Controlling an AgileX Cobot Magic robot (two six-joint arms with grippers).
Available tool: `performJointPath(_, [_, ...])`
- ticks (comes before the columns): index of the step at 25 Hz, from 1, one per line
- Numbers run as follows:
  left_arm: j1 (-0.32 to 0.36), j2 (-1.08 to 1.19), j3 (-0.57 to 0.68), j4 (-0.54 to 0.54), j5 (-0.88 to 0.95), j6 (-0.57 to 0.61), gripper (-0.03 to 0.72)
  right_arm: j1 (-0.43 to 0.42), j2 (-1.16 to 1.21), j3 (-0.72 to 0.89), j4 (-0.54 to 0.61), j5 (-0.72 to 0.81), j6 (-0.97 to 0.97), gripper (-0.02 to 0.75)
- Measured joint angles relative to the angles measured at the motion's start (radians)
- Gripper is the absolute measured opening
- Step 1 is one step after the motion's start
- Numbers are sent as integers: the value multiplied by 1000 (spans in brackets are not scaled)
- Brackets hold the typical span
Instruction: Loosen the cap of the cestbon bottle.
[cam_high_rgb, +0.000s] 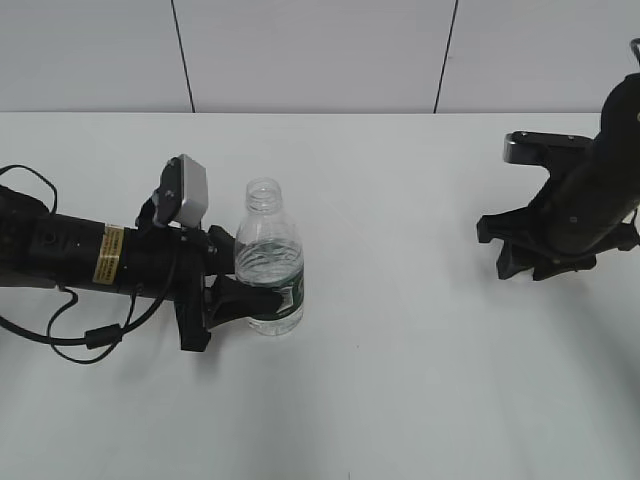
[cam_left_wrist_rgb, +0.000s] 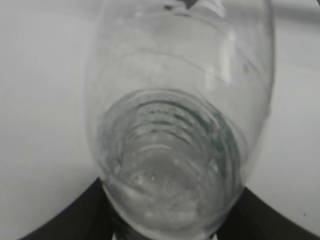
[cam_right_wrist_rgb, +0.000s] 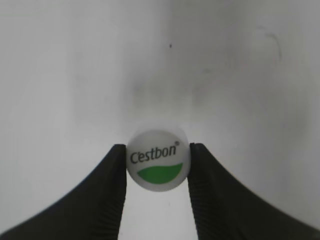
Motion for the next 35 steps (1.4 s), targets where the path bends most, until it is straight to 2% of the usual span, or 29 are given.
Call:
performJointPath(3, [0,0,0,0,-1,0,337,0,46,0,2,-69,-1,298])
performJointPath(8, [0,0,0,0,-2,0,337,0,70,0,2,-88,-20,317])
performJointPath(13, [0,0,0,0,-1,0,337,0,71,0,2,-91,-37,533])
performJointPath(15, [0,0,0,0,-1,0,335,0,71,0,3,-91,-37,581])
performJointPath(17, [0,0,0,0,-2,0,340,0,71,0,3,-91,-37,592])
performJointPath(19, [0,0,0,0,-2,0,379,0,71,0,3,-91,-37,593])
performJointPath(24, [14,0,0,7,-15,-6,539,0,71,0,3,-91,-37,593])
performJointPath(26, [35,0,0,35,-20,-16,578,0,71,0,3,-90,-37,593])
performJointPath(32, [133,-5,0,245,-24,-145,587,0,25,0,2,-64,-56,593])
performJointPath(35, [193,-47,0,308,-23,-219,587,0,-40,0,2,-55,-63,593])
